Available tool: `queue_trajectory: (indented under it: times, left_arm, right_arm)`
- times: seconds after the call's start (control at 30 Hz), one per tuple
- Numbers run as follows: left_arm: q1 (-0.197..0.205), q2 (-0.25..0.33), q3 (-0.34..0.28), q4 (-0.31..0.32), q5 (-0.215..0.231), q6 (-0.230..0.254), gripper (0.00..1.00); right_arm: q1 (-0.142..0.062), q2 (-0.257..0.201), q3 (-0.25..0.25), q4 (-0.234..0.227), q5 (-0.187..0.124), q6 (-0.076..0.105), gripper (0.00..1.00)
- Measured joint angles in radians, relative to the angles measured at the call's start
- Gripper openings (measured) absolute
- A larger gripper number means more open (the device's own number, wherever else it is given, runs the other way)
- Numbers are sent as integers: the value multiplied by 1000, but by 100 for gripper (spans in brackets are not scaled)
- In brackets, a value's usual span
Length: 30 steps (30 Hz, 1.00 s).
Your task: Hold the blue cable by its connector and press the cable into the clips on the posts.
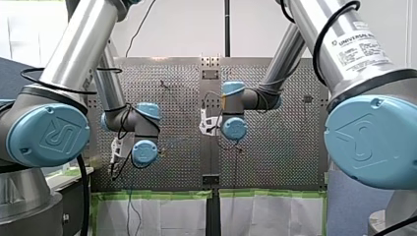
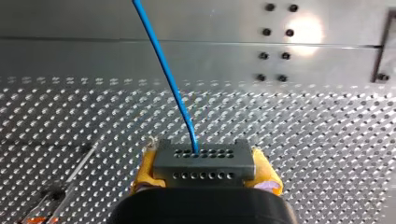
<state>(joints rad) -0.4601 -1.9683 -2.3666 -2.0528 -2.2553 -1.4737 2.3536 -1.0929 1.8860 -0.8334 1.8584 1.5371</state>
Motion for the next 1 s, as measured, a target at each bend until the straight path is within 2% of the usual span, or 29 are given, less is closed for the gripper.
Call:
queue_trajectory:
  times: [0.3,0.53,0.77,1.0]
  left_arm:
    - [9,77,66,-77,-25,-17,0]
    - [14,134,116,-134,-32,-40,0]
    - [23,193,128,-193,-33,-40,0]
    - [23,253,130,-253,-16,-58,0]
  right_arm:
    - [-3,-9,-39,82,-64,17,0]
    - [-3,-10,-65,136,-89,22,0]
    - [-3,-21,-115,171,-113,27,0]
    - [-2,-71,-173,213,-158,49,0]
